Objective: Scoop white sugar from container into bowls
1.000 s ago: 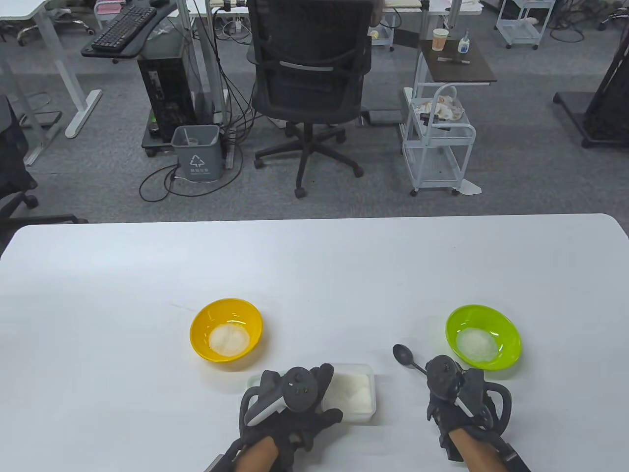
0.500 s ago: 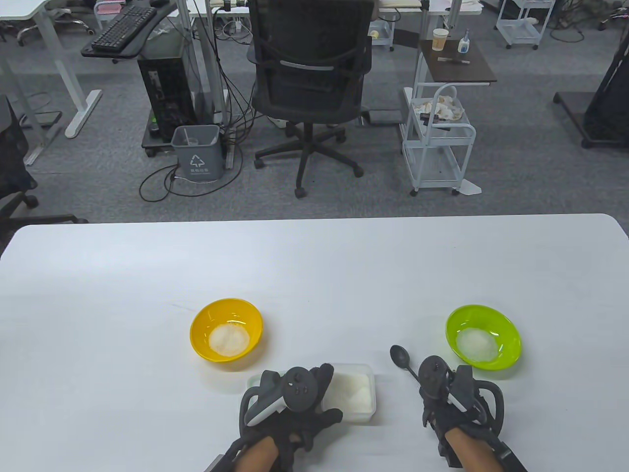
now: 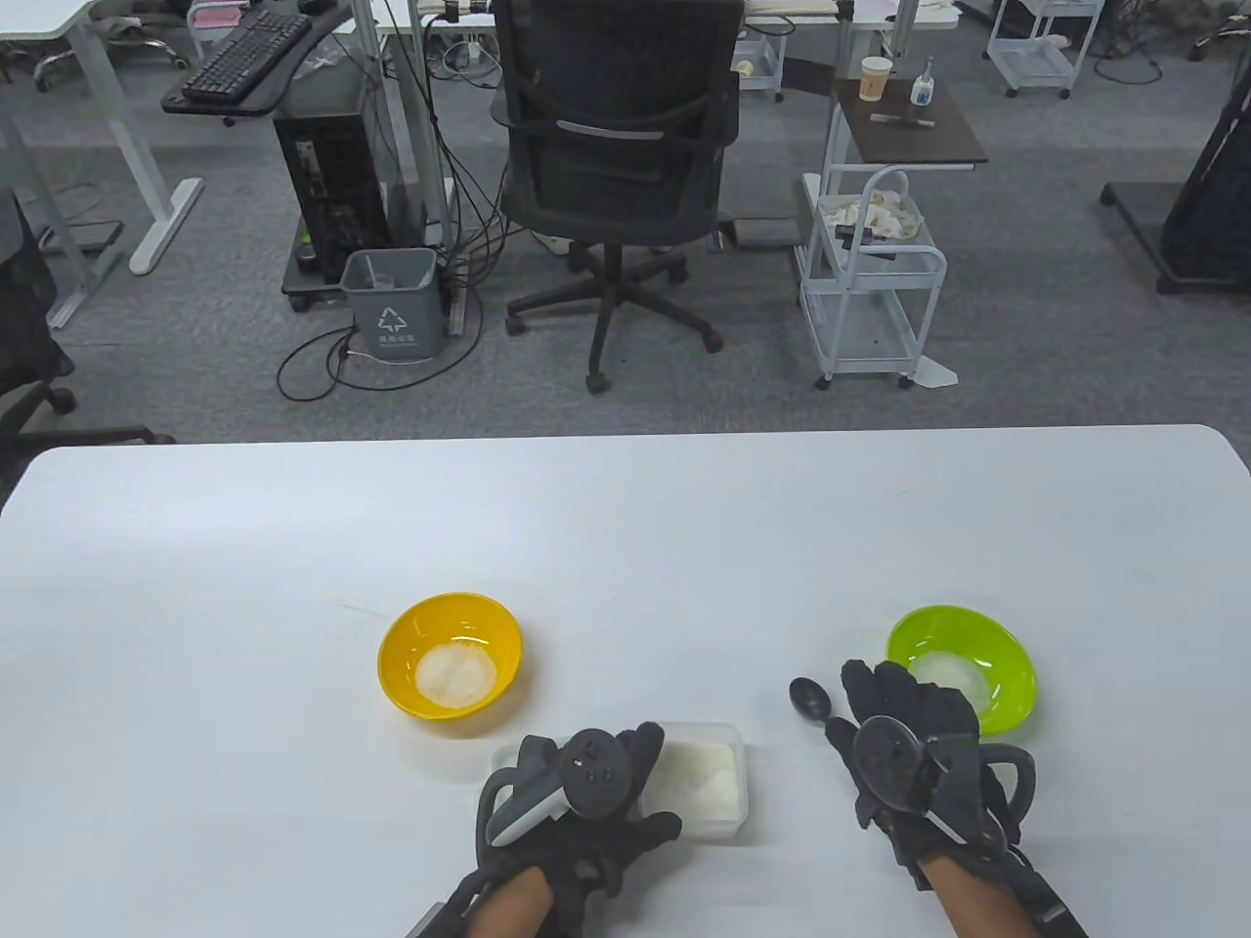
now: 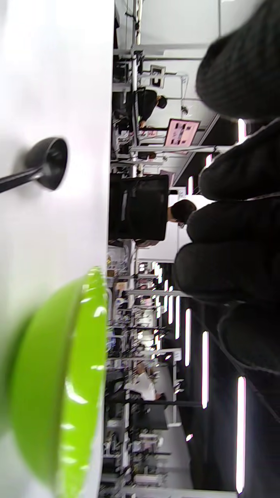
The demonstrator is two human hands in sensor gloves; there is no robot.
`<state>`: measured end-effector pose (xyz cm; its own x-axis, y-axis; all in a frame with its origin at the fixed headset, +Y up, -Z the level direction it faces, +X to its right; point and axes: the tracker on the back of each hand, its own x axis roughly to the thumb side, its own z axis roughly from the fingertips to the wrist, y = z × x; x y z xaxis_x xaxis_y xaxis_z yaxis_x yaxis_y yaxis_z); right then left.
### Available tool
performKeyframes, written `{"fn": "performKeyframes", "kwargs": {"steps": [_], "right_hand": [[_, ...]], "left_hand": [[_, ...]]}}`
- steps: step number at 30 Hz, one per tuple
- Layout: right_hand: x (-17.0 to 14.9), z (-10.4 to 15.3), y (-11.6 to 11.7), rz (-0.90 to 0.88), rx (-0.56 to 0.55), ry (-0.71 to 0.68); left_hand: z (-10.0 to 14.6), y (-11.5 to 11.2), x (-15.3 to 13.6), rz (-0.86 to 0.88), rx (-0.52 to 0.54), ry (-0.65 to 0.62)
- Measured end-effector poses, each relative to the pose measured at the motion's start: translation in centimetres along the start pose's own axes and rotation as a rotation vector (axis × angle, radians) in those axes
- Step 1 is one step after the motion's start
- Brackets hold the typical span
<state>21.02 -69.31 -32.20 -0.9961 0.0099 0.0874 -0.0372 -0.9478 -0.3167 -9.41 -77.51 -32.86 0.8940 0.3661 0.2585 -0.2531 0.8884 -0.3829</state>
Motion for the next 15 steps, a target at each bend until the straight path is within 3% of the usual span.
{"fn": "performKeyframes", "kwargs": {"steps": [5,15], "right_hand": [[0.2,0.6,-0.4,0.055,-0.004,-0.098],[-0.6,1.8,2.4,0.082,0.070,-0.106]], "left_hand": [[0.0,0.0,0.0,0.002,0.000,0.001],[0.0,0.0,-0.1,0.007,-0.005,-0.005]]}}
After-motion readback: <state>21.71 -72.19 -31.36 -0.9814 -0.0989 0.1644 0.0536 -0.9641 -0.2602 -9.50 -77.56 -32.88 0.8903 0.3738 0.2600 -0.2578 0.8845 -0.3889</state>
